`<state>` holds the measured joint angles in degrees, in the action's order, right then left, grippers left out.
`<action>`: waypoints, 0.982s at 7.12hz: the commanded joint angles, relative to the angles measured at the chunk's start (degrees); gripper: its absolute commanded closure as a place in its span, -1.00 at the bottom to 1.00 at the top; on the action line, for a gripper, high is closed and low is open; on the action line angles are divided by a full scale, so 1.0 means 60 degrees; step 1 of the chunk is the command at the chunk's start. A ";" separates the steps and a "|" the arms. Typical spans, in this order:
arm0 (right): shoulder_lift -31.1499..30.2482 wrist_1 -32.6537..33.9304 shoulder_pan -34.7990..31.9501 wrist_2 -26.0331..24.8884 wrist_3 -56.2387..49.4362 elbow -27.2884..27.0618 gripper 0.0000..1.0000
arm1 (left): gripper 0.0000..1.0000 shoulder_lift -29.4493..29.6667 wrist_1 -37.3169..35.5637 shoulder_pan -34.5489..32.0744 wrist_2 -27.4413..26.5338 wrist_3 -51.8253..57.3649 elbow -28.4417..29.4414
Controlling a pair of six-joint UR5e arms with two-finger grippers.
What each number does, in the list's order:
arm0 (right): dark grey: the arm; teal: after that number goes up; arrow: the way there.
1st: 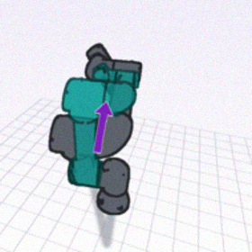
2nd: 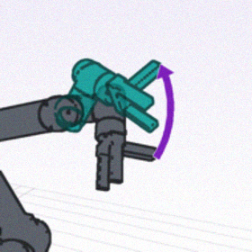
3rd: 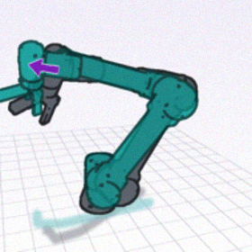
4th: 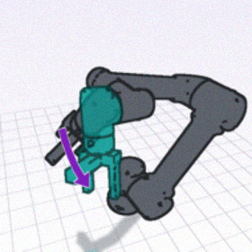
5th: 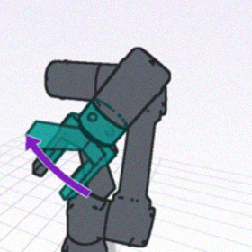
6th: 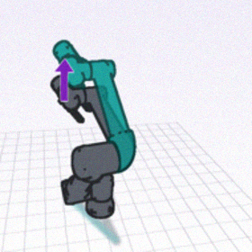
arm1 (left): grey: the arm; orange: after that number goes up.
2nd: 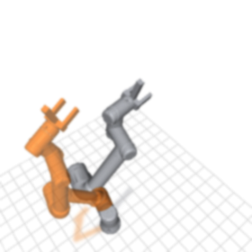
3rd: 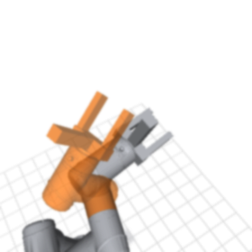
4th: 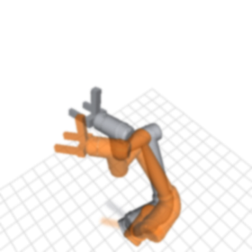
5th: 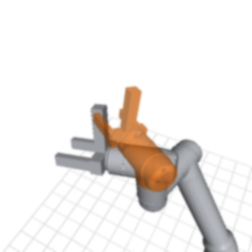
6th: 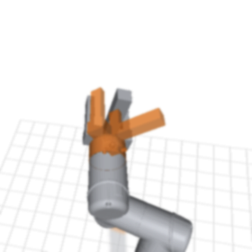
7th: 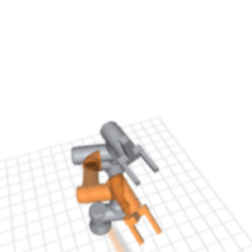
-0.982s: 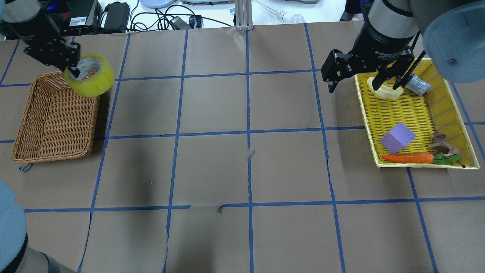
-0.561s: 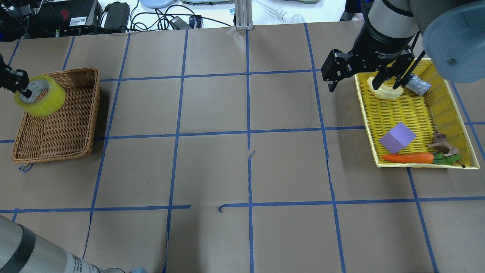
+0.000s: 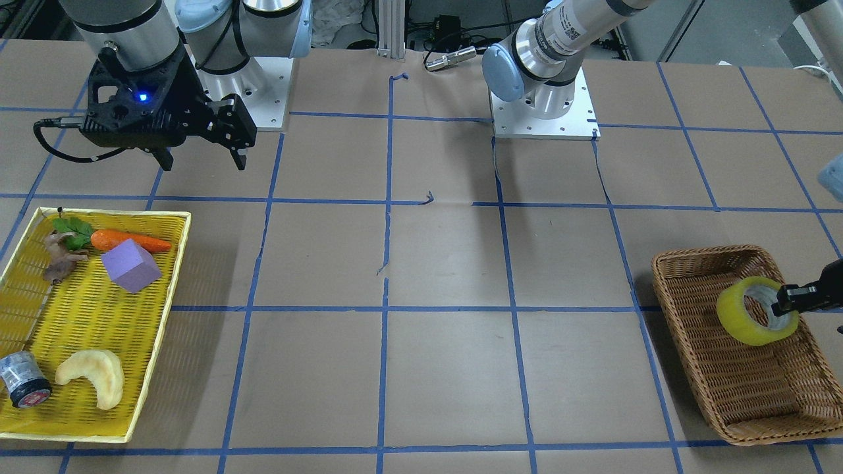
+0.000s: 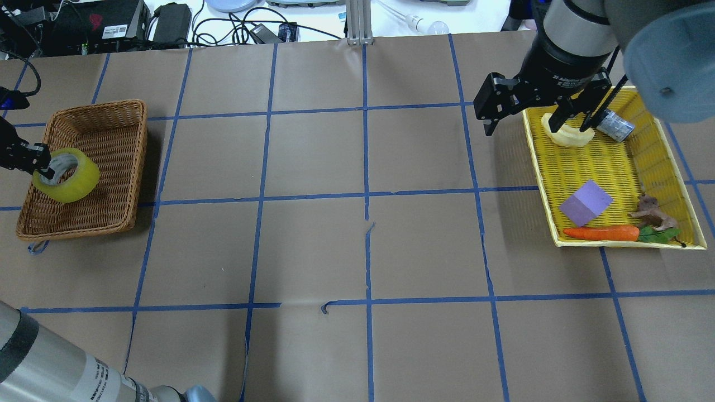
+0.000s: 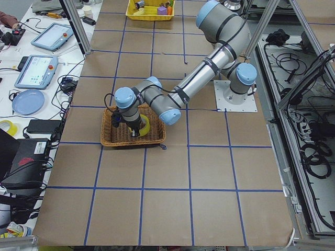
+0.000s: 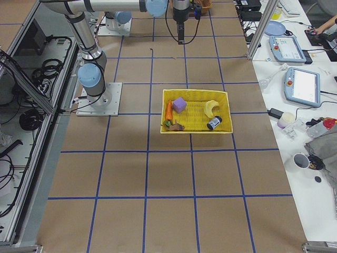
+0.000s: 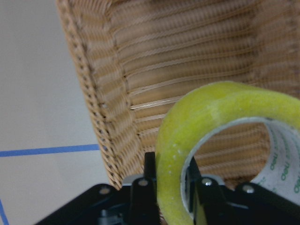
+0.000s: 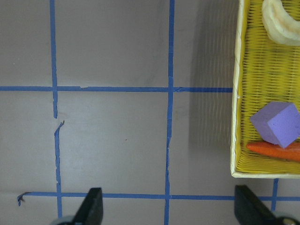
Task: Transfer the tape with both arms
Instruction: 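Lower the tape roll into the wicker basket and open the left gripper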
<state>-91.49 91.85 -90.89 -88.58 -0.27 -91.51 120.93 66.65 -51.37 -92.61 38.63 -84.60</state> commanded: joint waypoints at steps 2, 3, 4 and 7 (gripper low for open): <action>-0.0001 0.0000 0.0002 0.0013 0.0001 0.0003 -1.00 | -1.00 -0.0377 -0.0022 -0.0095 -0.0076 -0.0167 0.0038; -0.0001 0.0000 0.0002 0.0013 0.0001 0.0003 -1.00 | -1.00 -0.0786 0.0806 -0.0357 -0.0135 -0.0357 0.0140; -0.0001 0.0000 -0.0012 0.0013 0.0001 0.0003 -1.00 | -1.00 -0.1413 0.2033 -0.0635 -0.0237 -0.1461 0.0271; -0.0001 0.0000 -0.0012 0.0028 0.0001 0.0003 -1.00 | -1.00 -0.3319 0.4767 -0.1995 -0.0533 -0.3207 0.1179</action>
<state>-91.50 91.84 -90.94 -88.48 -0.26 -91.49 105.25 90.42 -59.69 -96.08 24.01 -79.47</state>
